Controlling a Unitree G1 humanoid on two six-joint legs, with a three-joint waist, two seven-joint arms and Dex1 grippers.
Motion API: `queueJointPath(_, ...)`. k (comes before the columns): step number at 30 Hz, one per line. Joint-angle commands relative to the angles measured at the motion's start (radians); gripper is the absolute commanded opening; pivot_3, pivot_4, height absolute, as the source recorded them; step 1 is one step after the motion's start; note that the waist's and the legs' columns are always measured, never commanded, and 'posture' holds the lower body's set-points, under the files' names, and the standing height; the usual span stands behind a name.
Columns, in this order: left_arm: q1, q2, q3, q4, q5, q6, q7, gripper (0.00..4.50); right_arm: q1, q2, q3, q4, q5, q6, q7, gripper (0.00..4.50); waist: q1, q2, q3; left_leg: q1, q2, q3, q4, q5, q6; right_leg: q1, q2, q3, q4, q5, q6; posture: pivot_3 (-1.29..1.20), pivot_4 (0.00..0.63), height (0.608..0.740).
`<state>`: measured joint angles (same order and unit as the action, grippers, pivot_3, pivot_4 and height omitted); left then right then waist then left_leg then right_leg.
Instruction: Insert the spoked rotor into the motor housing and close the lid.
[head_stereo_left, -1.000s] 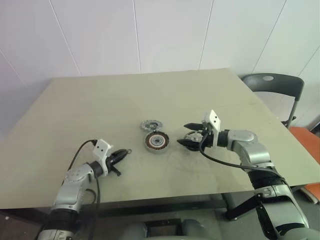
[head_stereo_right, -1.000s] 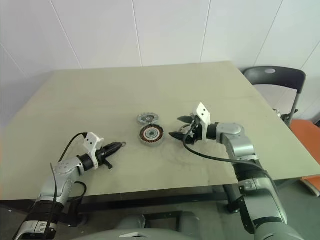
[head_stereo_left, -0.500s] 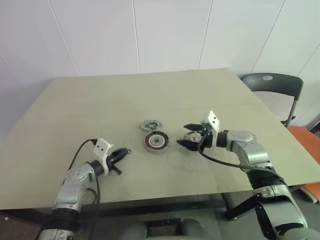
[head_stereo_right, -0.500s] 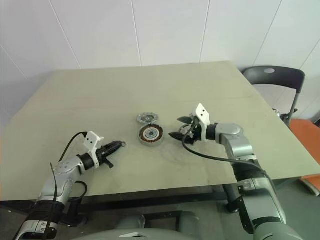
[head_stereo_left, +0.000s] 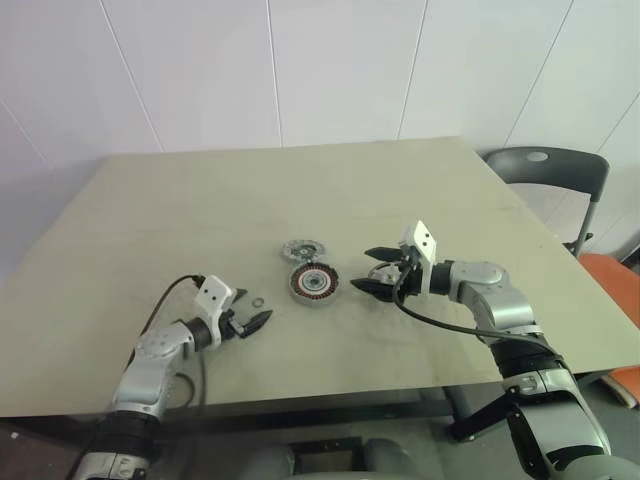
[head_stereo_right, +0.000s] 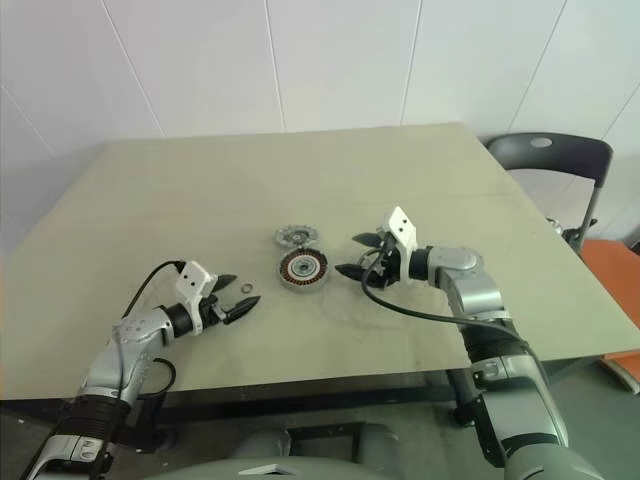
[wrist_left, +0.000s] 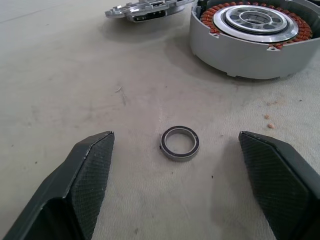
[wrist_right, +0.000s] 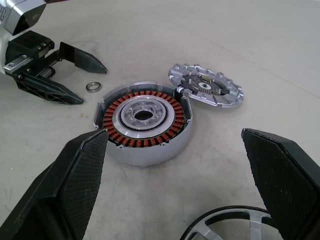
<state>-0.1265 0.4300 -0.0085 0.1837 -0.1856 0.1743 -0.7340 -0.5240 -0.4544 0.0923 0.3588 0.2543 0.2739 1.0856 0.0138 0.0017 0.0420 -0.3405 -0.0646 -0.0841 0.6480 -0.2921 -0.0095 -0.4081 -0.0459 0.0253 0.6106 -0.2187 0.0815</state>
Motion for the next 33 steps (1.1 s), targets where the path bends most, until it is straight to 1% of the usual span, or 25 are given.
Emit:
queueJointPath(1, -0.043, 0.006, 0.003, -0.022, 0.012, 0.027, 0.029, 4.25, -0.029, 0.004, -0.013, -0.014, 0.005, -0.021, -0.005, 4.50, 0.000, 0.000, 0.000, 0.000, 0.000, 0.000, 0.000, 0.000, 0.000, 0.000, 0.000, 0.000, 0.000, 0.000, 0.000, 0.00, 0.000, 0.740)
queueJointPath(8, -0.057, 0.009, 0.009, -0.016, -0.002, 0.053, 0.041, 4.25, -0.025, 0.007, -0.013, -0.017, 0.005, -0.023, -0.013, 4.50, -0.003, 0.000, 0.000, 0.000, 0.000, 0.000, -0.001, 0.000, 0.000, -0.001, 0.000, 0.000, 0.000, 0.000, 0.001, 0.00, 0.000, 0.740)
queueJointPath(9, -0.055, 0.010, 0.008, -0.012, -0.001, 0.052, 0.039, 4.07, -0.026, 0.007, -0.014, -0.015, 0.005, -0.024, -0.014, 4.50, -0.002, 0.000, 0.001, -0.001, 0.000, 0.000, -0.001, 0.000, 0.000, -0.001, 0.000, 0.000, 0.000, 0.001, 0.001, 0.00, 0.000, 0.740)
queueJointPath(10, -0.052, 0.011, 0.008, -0.009, -0.002, 0.052, 0.035, 3.81, -0.026, 0.006, -0.015, -0.014, 0.004, -0.025, -0.015, 4.50, -0.002, 0.000, 0.001, -0.001, 0.000, 0.000, -0.001, 0.000, 0.000, -0.001, 0.000, 0.000, 0.000, 0.001, 0.001, 0.00, 0.000, 0.740)
queueJointPath(11, -0.050, 0.012, 0.007, -0.008, -0.003, 0.052, 0.033, 3.65, -0.027, 0.005, -0.015, -0.013, 0.004, -0.026, -0.016, 4.50, -0.002, 0.000, 0.001, -0.001, 0.000, 0.000, -0.001, 0.000, 0.000, -0.001, 0.000, 0.000, 0.000, 0.001, 0.001, 0.00, 0.000, 0.740)
queueJointPath(20, -0.022, 0.017, 0.008, -0.024, -0.036, 0.062, -0.021, 0.72, -0.037, 0.007, -0.013, 0.007, -0.001, -0.040, -0.023, 4.50, -0.002, 0.000, 0.001, 0.000, 0.000, 0.000, -0.001, 0.000, 0.000, -0.001, 0.000, 0.000, 0.000, 0.000, 0.000, 0.00, 0.000, 0.740)
queueJointPath(28, -0.026, 0.008, 0.012, -0.025, -0.043, 0.053, -0.020, 0.71, -0.047, 0.011, -0.012, 0.024, -0.005, -0.051, -0.027, 4.50, -0.002, 0.000, 0.001, 0.000, 0.000, 0.000, 0.000, 0.000, 0.000, -0.001, 0.000, 0.000, 0.000, 0.000, 0.000, 0.00, 0.000, 0.740)
queueJointPath(33, -0.085, -0.037, 0.030, -0.055, -0.110, 0.041, -0.045, 0.71, -0.047, 0.013, -0.009, 0.027, -0.007, -0.051, -0.029, 4.50, 0.000, -0.001, 0.001, -0.001, 0.000, 0.000, 0.000, 0.000, 0.000, -0.001, 0.000, 0.000, 0.000, 0.000, 0.000, 0.00, 0.000, 0.740)
